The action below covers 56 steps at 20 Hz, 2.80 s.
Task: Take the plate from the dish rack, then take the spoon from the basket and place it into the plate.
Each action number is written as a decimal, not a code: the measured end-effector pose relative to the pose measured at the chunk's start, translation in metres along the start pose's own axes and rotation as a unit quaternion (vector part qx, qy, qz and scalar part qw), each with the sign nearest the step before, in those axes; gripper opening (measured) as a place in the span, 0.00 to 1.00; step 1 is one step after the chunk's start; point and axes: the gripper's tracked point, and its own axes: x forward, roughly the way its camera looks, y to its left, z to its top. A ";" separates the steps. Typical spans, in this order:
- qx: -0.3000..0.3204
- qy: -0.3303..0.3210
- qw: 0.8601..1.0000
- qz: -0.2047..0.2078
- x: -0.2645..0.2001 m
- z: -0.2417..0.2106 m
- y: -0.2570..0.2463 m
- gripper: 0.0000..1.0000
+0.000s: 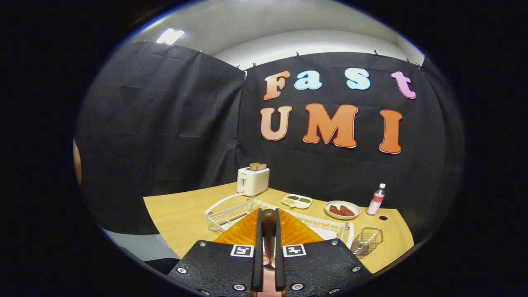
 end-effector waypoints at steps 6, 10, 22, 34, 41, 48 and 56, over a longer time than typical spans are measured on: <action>0.031 0.033 0.998 0.030 0.008 -0.052 0.017 0.11; 0.041 0.048 0.997 0.035 0.001 -0.076 0.017 0.11; 0.107 0.061 0.992 0.000 -0.047 -0.110 -0.035 0.13; 0.144 0.049 0.988 -0.040 -0.057 -0.112 -0.061 0.28; 0.091 -0.024 0.989 -0.114 -0.057 -0.045 -0.096 0.64; 0.080 -0.083 0.983 -0.140 -0.075 0.015 -0.108 0.80; 0.022 -0.096 0.980 -0.174 -0.089 0.056 -0.115 0.92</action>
